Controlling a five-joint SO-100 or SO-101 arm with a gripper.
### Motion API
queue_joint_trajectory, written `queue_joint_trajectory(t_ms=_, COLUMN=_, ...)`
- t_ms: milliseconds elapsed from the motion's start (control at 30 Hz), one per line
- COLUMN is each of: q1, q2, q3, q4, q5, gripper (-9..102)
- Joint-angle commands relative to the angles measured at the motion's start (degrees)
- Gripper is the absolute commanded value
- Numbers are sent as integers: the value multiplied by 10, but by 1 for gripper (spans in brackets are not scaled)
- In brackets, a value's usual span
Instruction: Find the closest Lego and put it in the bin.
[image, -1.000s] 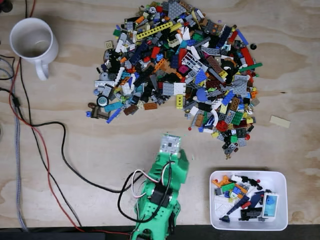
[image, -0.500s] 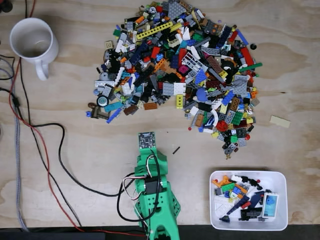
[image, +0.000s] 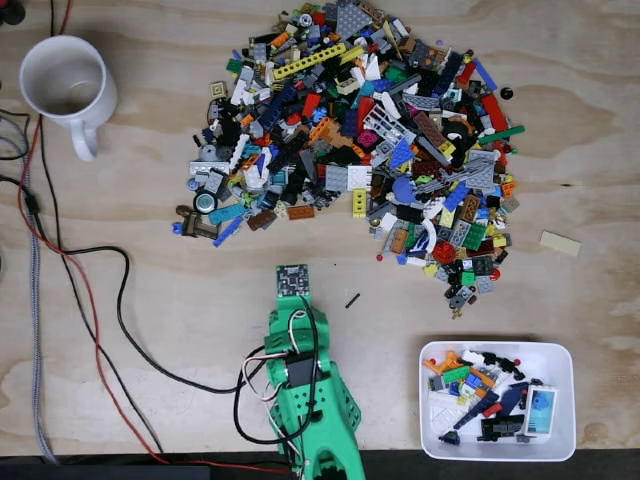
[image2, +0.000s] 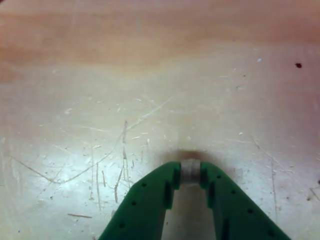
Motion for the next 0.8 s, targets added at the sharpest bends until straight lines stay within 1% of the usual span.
queue_joint_trajectory(t_ms=0, q1=16, q2=1, q3=-5, q4=12, q5=-10, gripper=0)
queue_joint_trajectory(t_ms=300, q1=76, q2=1, q3=-5, q4=-21, q5=-25, gripper=0)
queue_joint_trajectory(t_ms=433, q1=91, q2=2, q3=-5, q4=-23, q5=-24, gripper=0)
queue_joint_trajectory(t_ms=767, q1=77, q2=2, q3=-5, q4=-24, q5=-16, gripper=0)
